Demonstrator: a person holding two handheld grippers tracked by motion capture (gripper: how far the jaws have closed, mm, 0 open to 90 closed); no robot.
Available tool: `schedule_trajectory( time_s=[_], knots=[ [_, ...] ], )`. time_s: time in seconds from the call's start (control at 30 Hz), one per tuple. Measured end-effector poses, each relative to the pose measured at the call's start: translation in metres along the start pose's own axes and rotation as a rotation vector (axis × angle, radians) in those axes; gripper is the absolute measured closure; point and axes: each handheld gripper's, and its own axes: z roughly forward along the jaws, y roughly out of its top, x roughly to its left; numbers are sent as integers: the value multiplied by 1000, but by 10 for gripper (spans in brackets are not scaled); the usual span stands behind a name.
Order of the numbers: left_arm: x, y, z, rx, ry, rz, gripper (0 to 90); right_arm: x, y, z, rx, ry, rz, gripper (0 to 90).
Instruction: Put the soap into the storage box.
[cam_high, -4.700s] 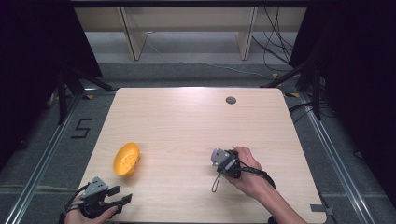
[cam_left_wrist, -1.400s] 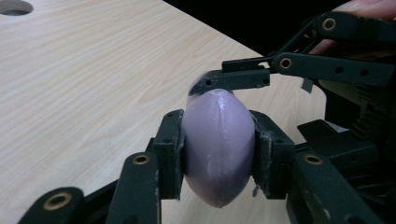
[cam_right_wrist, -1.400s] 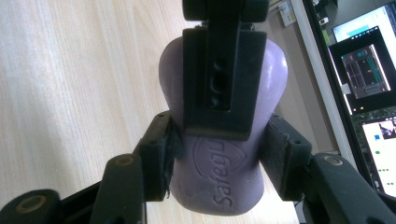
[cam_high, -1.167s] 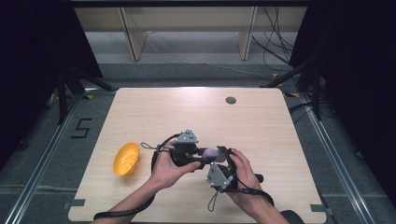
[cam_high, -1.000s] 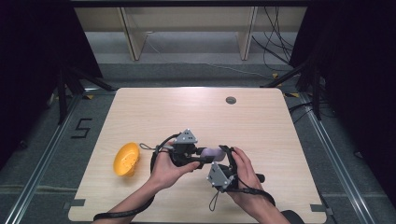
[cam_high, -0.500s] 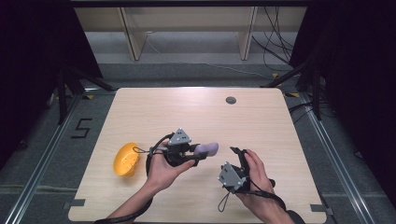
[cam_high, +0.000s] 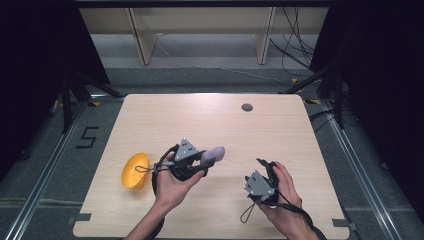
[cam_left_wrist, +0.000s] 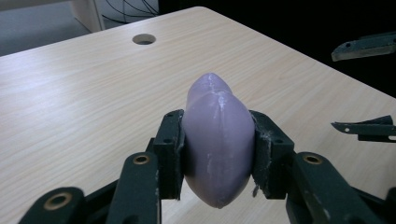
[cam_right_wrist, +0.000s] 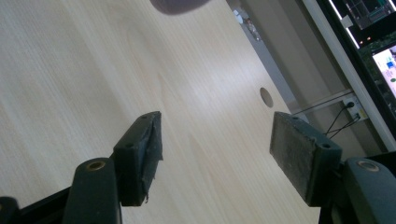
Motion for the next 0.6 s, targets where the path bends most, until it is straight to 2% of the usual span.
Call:
schedule_trajectory(
  time_s=[0.13,0.23,0.53,0.6],
  knots=[
    [-1,-4,-8,-23,50,22,589,-1,-2,1,6,8,22,351],
    [-1,-7,-13,-42,68,28,589,-2,-3,1,3,7,4,352],
    [1,-17,-23,-78,122,26,590,-1,-5,3,14,16,33,353],
    [2,-19,-26,-72,136,27,590,-1,-5,3,14,17,34,353]
  ],
)
